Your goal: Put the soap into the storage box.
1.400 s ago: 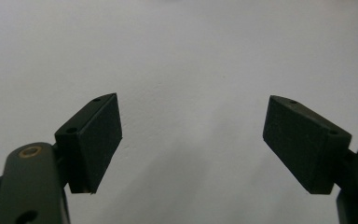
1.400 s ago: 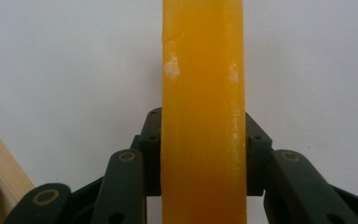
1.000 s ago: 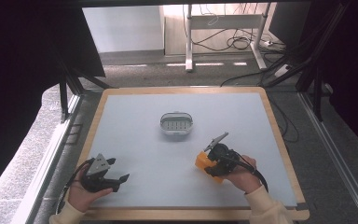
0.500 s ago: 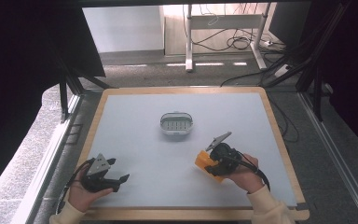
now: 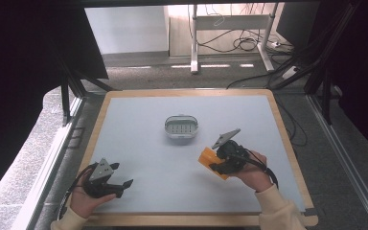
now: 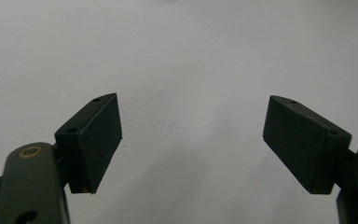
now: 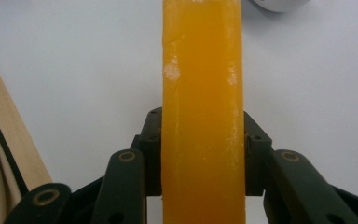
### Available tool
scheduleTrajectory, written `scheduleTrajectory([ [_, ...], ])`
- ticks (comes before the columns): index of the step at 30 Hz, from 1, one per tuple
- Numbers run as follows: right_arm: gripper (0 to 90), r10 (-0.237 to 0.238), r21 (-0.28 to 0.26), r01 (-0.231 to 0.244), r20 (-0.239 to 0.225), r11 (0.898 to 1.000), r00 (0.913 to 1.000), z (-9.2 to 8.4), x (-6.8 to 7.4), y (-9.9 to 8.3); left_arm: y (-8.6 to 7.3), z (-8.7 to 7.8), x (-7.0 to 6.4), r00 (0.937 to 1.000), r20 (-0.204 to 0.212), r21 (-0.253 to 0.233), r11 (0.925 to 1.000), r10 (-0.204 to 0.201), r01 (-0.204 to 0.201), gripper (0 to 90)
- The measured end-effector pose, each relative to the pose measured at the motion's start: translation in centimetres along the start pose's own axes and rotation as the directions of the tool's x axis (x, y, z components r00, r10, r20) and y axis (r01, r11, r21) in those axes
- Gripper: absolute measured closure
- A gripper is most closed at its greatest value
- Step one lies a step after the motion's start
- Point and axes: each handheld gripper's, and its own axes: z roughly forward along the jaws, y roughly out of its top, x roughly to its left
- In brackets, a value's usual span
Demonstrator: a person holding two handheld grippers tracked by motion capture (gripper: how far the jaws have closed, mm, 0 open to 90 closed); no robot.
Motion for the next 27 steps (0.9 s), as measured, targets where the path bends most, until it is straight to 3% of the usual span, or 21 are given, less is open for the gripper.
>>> scheduleTrajectory([
  [27, 61.5, -0.015, -0.016, 0.015, -0.005, 1.0, 0.9999, 0.2, -2.3, 2.5, 0.0, 0.1, 0.1, 1.0, 0.0, -0.001, 1.0, -0.007, 0.007, 19.5],
])
